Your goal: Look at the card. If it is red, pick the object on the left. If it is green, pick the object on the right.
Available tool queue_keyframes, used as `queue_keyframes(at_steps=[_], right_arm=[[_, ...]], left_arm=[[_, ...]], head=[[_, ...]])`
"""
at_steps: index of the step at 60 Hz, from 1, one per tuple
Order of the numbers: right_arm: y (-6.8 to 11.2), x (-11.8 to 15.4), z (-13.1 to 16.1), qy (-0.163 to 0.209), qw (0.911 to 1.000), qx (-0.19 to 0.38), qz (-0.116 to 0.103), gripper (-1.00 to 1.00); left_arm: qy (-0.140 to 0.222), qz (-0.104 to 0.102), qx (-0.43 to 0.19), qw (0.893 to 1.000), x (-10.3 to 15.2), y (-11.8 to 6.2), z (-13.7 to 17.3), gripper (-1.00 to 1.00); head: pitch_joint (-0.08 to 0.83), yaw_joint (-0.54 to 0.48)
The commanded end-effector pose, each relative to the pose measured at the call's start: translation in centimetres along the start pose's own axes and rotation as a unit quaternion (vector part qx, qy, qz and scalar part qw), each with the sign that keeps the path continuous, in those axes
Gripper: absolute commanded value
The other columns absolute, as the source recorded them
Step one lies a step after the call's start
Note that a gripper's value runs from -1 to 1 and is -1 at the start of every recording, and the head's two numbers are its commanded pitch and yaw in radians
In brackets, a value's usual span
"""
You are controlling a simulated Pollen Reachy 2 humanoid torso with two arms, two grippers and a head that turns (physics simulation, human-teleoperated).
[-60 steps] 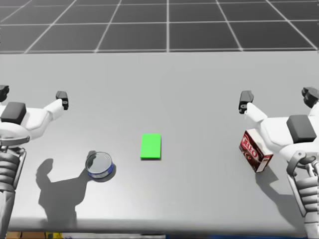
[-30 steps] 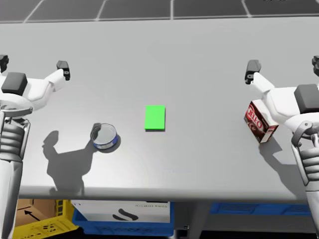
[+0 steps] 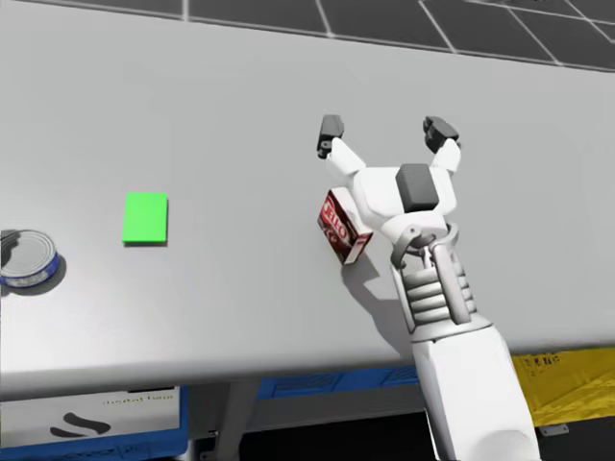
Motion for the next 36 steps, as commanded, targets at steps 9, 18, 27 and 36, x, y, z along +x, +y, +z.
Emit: queue_keyframes(at_steps=[9, 18, 27, 36], right_arm=[[0.9, 0.1, 0.4, -0.004, 0.9999, 0.002, -0.009, -1.0], [1.4, 0.2, 1.4, 0.003, 0.9999, 0.011, -0.007, -1.0], [1.4, 0.6, 4.4, 0.028, 0.9994, 0.019, -0.003, -1.0], [1.9, 0.8, 8.4, 0.054, 0.998, 0.033, -0.008, -1.0]], left_arm=[[0.001, 0.002, -0.001, 1.0, -0.1, -0.1, 0.0, -1.0], [0.0, 0.005, 0.002, 1.0, 0.0, 0.0, 0.0, -1.0], [0.001, 0.01, 0.008, 1.0, 0.0, 0.3, 0.1, -1.0], [0.004, 0.013, 0.01, 1.0, 0.0, 0.4, 0.1, -1.0]], head=[[0.717, -0.32], [0.711, -0.34], [0.704, -0.34], [0.702, -0.34]])
